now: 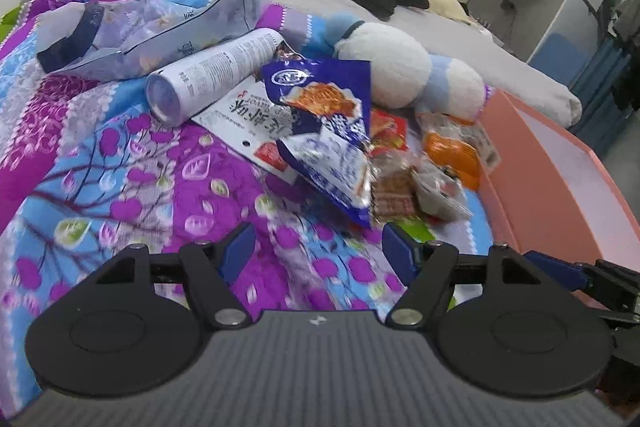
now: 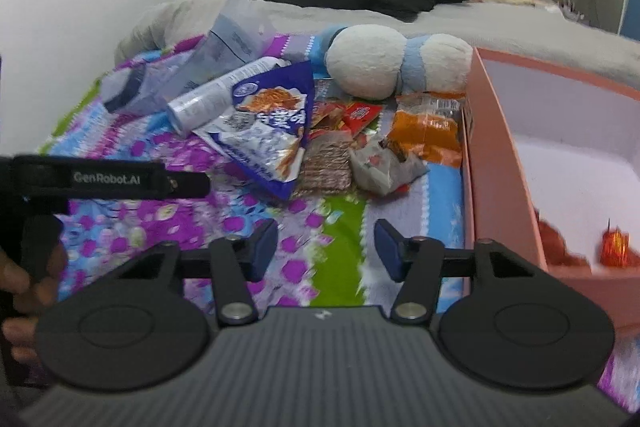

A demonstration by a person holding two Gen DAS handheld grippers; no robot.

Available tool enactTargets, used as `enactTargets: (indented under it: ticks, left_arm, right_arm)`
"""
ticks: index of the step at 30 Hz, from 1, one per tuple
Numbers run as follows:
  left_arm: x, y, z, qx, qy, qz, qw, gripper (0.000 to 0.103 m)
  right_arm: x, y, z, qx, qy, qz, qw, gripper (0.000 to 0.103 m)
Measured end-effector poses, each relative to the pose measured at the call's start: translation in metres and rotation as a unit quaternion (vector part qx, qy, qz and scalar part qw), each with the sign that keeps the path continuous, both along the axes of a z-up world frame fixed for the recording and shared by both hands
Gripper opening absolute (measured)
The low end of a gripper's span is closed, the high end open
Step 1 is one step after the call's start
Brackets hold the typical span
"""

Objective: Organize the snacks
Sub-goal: 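Grasp the blue noodle-snack bag with the left tool while the right tool grasps the clear bag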

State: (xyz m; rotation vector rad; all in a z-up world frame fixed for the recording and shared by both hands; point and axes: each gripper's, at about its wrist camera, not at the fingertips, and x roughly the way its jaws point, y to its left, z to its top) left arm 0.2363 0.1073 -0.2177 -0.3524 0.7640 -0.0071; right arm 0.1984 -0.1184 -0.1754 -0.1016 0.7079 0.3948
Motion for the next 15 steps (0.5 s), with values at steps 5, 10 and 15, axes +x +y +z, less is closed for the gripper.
enactTargets:
  ticks: [5,10,15]
  left_arm:
    - [0.036,0.002,-0.011,0.011,0.004,0.002,0.9999,0.075]
    - [0.063,0.006,-0.025,-0.002,0.007,0.005,1.0000,0.075]
    - [0.076,0.011,-0.036,-0.016,0.009,0.015,0.9997,0.074]
  right_arm:
    - [0.032,0.013,-0.013,-0.050,-0.025,-0.005,0.998,0.051]
    - [0.060,0.019,-0.027,-0.082,-0.034,-0.012,0.996,0.050]
    - [0.078,0.020,-0.039,-0.095,-0.025,-0.014,0.995,0.039]
